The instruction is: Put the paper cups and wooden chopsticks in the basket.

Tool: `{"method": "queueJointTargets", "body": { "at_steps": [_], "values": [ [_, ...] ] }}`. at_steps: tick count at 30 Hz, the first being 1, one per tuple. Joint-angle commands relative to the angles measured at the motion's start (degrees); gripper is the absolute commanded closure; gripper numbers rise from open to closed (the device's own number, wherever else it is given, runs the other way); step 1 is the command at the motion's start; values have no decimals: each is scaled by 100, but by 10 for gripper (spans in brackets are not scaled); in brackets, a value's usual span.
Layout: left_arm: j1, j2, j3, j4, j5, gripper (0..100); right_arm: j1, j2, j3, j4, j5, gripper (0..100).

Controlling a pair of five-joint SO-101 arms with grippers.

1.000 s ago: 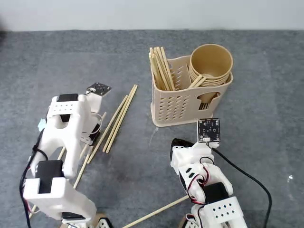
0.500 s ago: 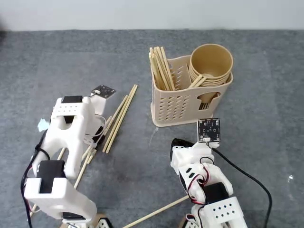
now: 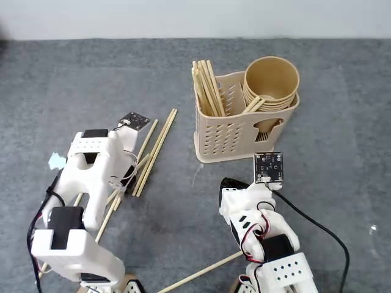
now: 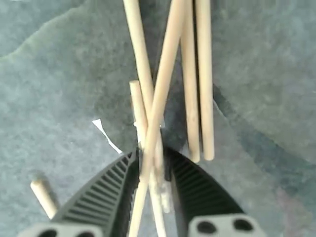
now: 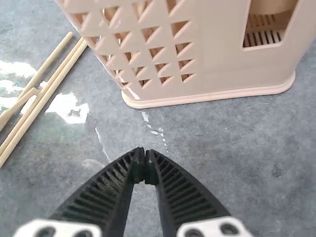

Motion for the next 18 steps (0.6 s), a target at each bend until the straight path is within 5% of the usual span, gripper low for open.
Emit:
{"method": "queueJointTargets", "body": {
  "at_steps": [1,18],
  "values": [
    [35,-281,136,-44,-35,988,31,-84,-26,-31,-26,988],
    [53,-290,215,-26,-44,986,31,-84,-26,-31,-26,988]
  ]
}}
